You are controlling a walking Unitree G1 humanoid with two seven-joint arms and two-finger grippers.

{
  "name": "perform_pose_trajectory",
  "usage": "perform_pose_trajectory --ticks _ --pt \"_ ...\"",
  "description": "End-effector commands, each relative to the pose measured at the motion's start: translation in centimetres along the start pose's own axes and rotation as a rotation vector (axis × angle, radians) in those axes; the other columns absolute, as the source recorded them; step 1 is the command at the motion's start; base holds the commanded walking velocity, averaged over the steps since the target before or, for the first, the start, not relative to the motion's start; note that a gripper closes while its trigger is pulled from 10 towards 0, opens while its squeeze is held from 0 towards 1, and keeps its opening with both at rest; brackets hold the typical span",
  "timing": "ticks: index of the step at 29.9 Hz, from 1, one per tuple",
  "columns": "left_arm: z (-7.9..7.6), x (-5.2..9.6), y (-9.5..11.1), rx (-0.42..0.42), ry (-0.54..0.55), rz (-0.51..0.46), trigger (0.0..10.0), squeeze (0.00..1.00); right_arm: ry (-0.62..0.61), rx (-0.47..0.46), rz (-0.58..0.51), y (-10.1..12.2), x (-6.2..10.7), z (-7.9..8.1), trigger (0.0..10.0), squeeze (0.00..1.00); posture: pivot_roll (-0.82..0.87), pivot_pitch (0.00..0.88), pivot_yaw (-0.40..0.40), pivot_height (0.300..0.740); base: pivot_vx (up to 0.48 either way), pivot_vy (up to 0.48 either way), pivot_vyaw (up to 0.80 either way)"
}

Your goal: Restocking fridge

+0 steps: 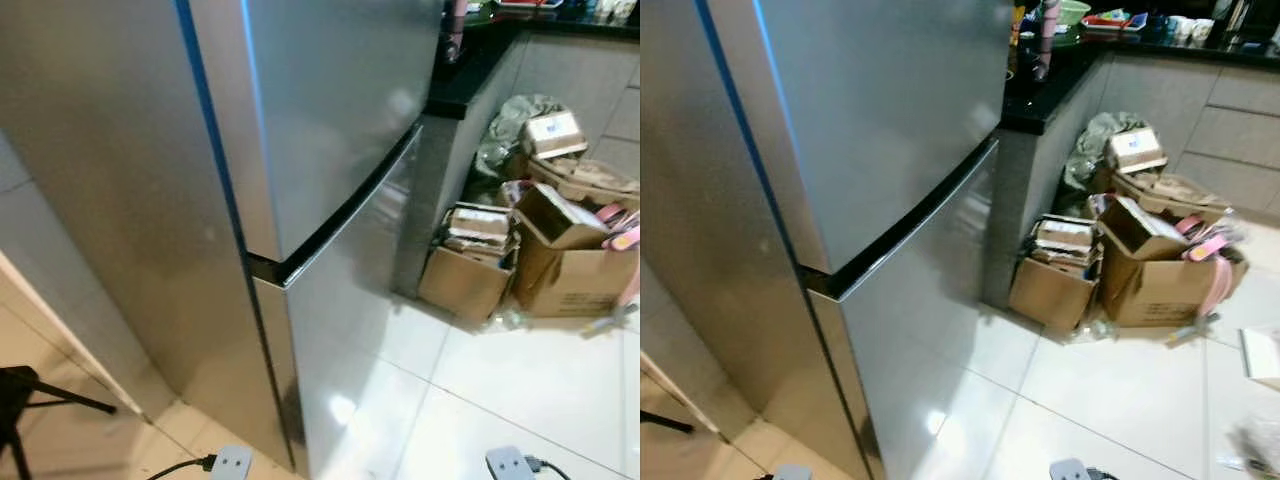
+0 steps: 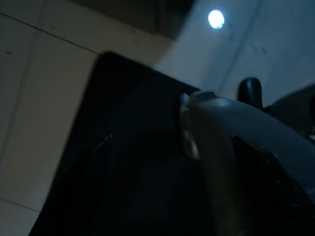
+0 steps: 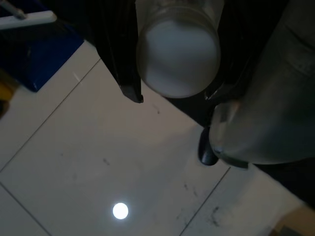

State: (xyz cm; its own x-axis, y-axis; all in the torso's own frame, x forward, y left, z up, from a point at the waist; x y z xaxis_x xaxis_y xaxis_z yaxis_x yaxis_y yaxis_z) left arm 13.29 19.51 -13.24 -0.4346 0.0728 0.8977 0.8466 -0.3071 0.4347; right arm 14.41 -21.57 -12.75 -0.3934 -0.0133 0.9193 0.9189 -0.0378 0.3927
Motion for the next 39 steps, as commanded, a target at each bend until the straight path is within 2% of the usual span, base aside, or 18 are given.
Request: perform_pose_trajectory --ticks 1,6,15,18,19,20,21,22,23,24,25,26,28,29,30,31,35,39 --pt "-0.7 0.1 -1.2 0.001 -0.025 0.044 10.0 0.00 -0.009 -0.010 0.007 -0.2 0.1 -0.4 10.0 0.00 -0.04 0.000 -0.026 0.740 0.000 0.000 0.00" --pt "-0.2 0.2 -1.3 0.023 0.018 0.052 10.0 0.00 0.002 -0.007 0.007 -0.2 0.1 -0.3 10.0 0.00 -0.04 0.000 -0.026 0.740 0.000 0.000 0.00" --pt "0.8 0.4 -1.6 0.117 0.075 0.050 10.0 0.00 0.009 -0.006 0.010 -0.3 0.1 -0.2 10.0 0.00 -0.04 0.000 -0.023 0.740 0.000 0.000 0.00" --pt "2.4 0.6 -1.3 0.190 0.165 0.018 10.0 0.00 0.010 -0.005 0.010 -0.3 0.1 -0.3 10.0 0.00 -0.04 0.000 -0.023 0.740 0.000 0.000 0.00" --pt "2.4 0.6 -1.3 0.190 0.165 0.018 10.0 0.00 0.010 -0.005 0.010 -0.3 0.1 -0.3 10.0 0.00 -0.04 0.000 -0.023 0.740 0.000 0.000 0.00" --pt "3.9 0.8 -0.6 0.272 0.229 -0.040 10.0 0.00 0.010 -0.005 0.010 -0.3 0.1 -0.3 10.0 0.00 -0.04 0.000 -0.023 0.740 0.000 0.000 0.00" --pt "4.4 0.9 -0.2 0.307 0.249 -0.070 10.0 0.00 0.010 -0.004 0.010 -0.3 0.1 -0.3 10.0 0.00 -0.04 0.000 -0.023 0.740 0.000 0.000 0.00" --pt "4.4 0.9 -0.2 0.307 0.249 -0.070 10.0 0.00 0.010 -0.004 0.010 -0.3 0.1 -0.3 10.0 0.00 -0.04 0.000 -0.023 0.740 0.000 0.000 0.00" --pt "5.7 1.2 0.6 0.357 0.291 -0.133 10.0 0.00 0.011 -0.005 0.009 -0.3 0.1 -0.3 10.0 0.00 -0.04 0.000 -0.024 0.740 0.000 0.000 0.00" --pt "5.7 1.2 0.6 0.357 0.291 -0.133 10.0 0.00 0.011 -0.005 0.009 -0.3 0.1 -0.3 10.0 0.00 -0.04 0.000 -0.024 0.740 0.000 0.000 0.00" --pt "7.1 1.7 1.5 0.427 0.319 -0.211 10.0 0.00 0.010 -0.006 0.008 -0.2 0.1 -0.4 10.0 0.00 -0.04 0.000 -0.024 0.740 0.000 0.000 0.00" --pt "7.1 1.7 1.5 0.427 0.319 -0.211 10.0 0.00 0.010 -0.006 0.008 -0.2 0.1 -0.4 10.0 0.00 -0.04 0.000 -0.024 0.740 0.000 0.000 0.00" --pt "8.1 2.1 2.9 0.471 0.297 -0.322 10.0 0.00 0.010 -0.007 0.007 -0.2 0.1 -0.5 10.0 0.00 -0.04 0.000 -0.026 0.740 0.000 0.000 0.00" --pt "8.5 2.3 3.7 0.489 0.271 -0.379 10.0 0.67 0.009 -0.007 0.007 -0.2 0.2 -0.5 10.0 0.00 -0.04 0.000 -0.027 0.740 0.000 0.000 0.00" --pt "8.8 2.4 4.2 0.500 0.254 -0.416 10.0 0.67 0.008 -0.007 0.008 -0.2 0.2 -0.6 10.0 0.00 -0.04 0.000 -0.027 0.740 0.000 0.000 0.00" --pt "8.9 2.6 4.7 0.512 0.233 -0.451 10.0 1.00 0.007 -0.007 0.008 -0.2 0.2 -0.6 10.0 0.00 -0.04 0.000 -0.028 0.740 0.000 0.000 0.00" --pt "9.7 3.6 7.7 0.486 0.078 -0.646 10.0 1.00 0.005 -0.005 0.013 -0.4 0.2 -0.8 10.0 0.00 -0.03 0.000 -0.030 0.740 0.000 0.000 0.00" --pt "9.7 4.6 9.4 0.413 -0.089 -0.758 10.0 1.00 0.006 -0.004 0.015 -0.5 0.2 -0.8 10.0 0.00 -0.03 0.000 -0.030 0.740 0.000 0.000 0.00"
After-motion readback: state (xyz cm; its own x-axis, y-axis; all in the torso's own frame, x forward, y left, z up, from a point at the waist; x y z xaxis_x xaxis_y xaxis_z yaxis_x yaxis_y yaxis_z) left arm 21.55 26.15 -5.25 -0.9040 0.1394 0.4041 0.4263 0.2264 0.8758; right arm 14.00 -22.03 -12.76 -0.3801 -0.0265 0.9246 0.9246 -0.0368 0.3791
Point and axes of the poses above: a point about 5 cm out from each wrist's last joint towards the gripper, its own x axis pointing back from the gripper into the wrist, its own y axis along the axis of the wrist's last joint, z = x × y, the point moved 3 cm from there along -x, pointing out of the wrist towards the gripper, and after that the axes turned 13 degrees about -x, right-handed, at the moved point
